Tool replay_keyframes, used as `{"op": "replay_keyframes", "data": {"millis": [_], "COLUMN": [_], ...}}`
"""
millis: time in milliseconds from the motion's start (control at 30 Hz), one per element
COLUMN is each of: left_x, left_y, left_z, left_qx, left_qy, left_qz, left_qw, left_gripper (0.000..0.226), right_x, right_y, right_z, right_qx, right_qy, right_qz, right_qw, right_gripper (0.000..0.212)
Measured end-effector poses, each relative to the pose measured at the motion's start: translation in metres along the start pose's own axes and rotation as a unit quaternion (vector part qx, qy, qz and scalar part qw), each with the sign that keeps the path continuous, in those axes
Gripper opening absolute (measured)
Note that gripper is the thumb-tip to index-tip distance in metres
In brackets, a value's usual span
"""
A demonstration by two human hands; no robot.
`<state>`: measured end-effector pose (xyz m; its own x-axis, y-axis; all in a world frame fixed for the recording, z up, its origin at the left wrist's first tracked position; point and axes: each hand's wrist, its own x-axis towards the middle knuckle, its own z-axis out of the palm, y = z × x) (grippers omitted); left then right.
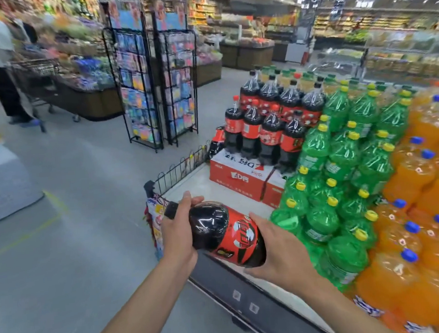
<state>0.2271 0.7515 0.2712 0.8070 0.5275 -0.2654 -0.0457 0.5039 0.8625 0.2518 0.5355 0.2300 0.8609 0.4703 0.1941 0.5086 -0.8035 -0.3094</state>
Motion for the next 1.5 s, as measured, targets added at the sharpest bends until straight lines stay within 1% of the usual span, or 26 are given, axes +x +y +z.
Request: {"op": "replay_keyframes", "data": {"millis": [167, 367, 500, 600, 667, 767, 800, 833, 900, 933, 967, 1067, 1133, 1300, 1400, 1500], "left_x": [0.067, 0.139, 0.177, 0.203, 0.221, 0.251, 0.262, 0.273, 0.295, 0.305, 0.316, 0.346, 0.362, 0.382, 0.388, 0.394], "left_y": [0.014, 0.022, 0.025, 0.026, 0.023, 0.017, 0.014, 0.012, 0.006, 0.004, 0.000, -0.010, -0.018, -0.036, -0.054, -0.076], "left_z": [0.025, 0.066, 0.095, 0.122, 0.140, 0.167, 0.177, 0.187, 0.209, 0.220, 0.230, 0.267, 0.294, 0.352, 0.381, 0.404], "left_qx": [0.020, 0.047, 0.060, 0.067, 0.071, 0.066, 0.066, 0.070, 0.084, 0.094, 0.108, 0.142, 0.163, 0.211, 0.227, 0.252], "left_qy": [0.007, 0.012, -0.006, -0.041, -0.079, -0.156, -0.181, -0.202, -0.239, -0.259, -0.281, -0.343, -0.383, -0.488, -0.527, -0.550], "left_qz": [0.025, 0.031, 0.041, 0.041, 0.046, 0.050, 0.046, 0.046, 0.035, 0.026, 0.018, 0.006, 0.022, 0.047, 0.056, 0.079], "left_qw": [0.999, 0.998, 0.997, 0.996, 0.993, 0.984, 0.980, 0.976, 0.967, 0.961, 0.954, 0.928, 0.909, 0.846, 0.817, 0.793], "left_gripper": [0.033, 0.030, 0.028, 0.026, 0.029, 0.061, 0.063, 0.055, 0.027, 0.019, 0.017, 0.018, 0.015, 0.017, 0.020, 0.024], "right_x": [0.075, 0.157, 0.193, 0.213, 0.225, 0.241, 0.246, 0.251, 0.263, 0.269, 0.276, 0.297, 0.313, 0.347, 0.360, 0.372], "right_y": [0.016, 0.047, 0.065, 0.079, 0.089, 0.107, 0.114, 0.118, 0.126, 0.129, 0.132, 0.142, 0.149, 0.177, 0.196, 0.217], "right_z": [0.017, 0.034, 0.039, 0.037, 0.036, 0.039, 0.041, 0.041, 0.041, 0.042, 0.044, 0.050, 0.054, 0.064, 0.068, 0.071], "right_qx": [0.022, 0.047, 0.068, 0.083, 0.084, 0.112, 0.125, 0.139, 0.163, 0.175, 0.188, 0.211, 0.222, 0.237, 0.237, 0.225], "right_qy": [-0.003, -0.009, -0.018, 0.001, 0.018, 0.035, 0.042, 0.050, 0.070, 0.082, 0.096, 0.131, 0.154, 0.216, 0.216, 0.187], "right_qz": [-0.005, -0.006, 0.012, 0.033, 0.057, 0.105, 0.124, 0.146, 0.188, 0.208, 0.228, 0.295, 0.334, 0.432, 0.492, 0.546], "right_qw": [1.000, 0.999, 0.997, 0.996, 0.995, 0.988, 0.983, 0.978, 0.966, 0.959, 0.951, 0.923, 0.903, 0.843, 0.809, 0.785], "right_gripper": [0.122, 0.121, 0.127, 0.126, 0.126, 0.126, 0.127, 0.127, 0.125, 0.121, 0.117, 0.112, 0.109, 0.093, 0.080, 0.070]}}
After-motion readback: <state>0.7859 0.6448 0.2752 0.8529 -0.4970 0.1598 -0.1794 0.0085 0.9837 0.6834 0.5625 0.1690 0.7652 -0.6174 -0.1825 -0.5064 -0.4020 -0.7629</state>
